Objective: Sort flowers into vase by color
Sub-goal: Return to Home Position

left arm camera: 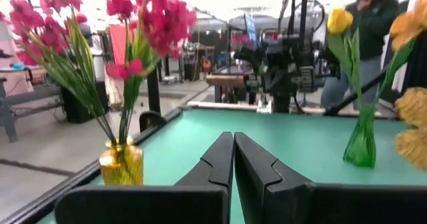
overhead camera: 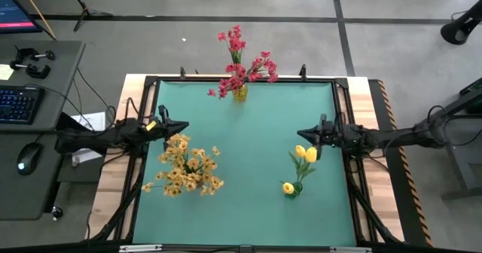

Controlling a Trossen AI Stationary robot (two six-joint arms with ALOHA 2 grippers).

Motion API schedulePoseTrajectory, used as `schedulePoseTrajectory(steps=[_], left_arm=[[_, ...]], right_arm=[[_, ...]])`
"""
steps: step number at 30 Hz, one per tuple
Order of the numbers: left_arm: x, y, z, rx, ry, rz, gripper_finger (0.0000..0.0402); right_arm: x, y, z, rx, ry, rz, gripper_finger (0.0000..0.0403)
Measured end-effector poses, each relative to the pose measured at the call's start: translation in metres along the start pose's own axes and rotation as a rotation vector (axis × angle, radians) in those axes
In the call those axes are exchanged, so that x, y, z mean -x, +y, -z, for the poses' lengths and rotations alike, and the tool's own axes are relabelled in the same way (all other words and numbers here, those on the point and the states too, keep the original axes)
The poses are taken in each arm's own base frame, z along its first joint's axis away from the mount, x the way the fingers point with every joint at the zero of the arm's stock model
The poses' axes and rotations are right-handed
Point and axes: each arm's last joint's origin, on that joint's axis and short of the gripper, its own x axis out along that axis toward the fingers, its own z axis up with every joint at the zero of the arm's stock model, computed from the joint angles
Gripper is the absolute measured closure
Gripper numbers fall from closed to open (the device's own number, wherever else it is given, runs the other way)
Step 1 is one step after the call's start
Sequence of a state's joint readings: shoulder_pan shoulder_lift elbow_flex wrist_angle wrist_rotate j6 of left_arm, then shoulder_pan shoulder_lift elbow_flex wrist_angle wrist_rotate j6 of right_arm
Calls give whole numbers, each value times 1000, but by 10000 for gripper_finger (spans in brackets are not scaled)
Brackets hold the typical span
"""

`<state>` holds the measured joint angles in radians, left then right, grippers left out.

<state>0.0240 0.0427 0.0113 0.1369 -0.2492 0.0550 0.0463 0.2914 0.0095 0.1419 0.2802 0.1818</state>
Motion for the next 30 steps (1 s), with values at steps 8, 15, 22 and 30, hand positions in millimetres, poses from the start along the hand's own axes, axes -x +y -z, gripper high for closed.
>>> schedulePoseTrajectory(steps=[8, 15, 22, 30], left_arm=[[3, 1, -2, 6, -25, -3, 401], [2, 1, -1, 4, -16, 0, 401], [3, 0, -1, 5, -19, 1, 401], [2, -2, 0, 4, -7, 23, 401]], right_arm=[[20, -3, -19, -71, -244, -39, 402], [23, -1, -27, -94, -322, -63, 402], [22, -2, -24, -86, -294, -59, 402], [21, 0, -21, -77, -261, -70, 402]])
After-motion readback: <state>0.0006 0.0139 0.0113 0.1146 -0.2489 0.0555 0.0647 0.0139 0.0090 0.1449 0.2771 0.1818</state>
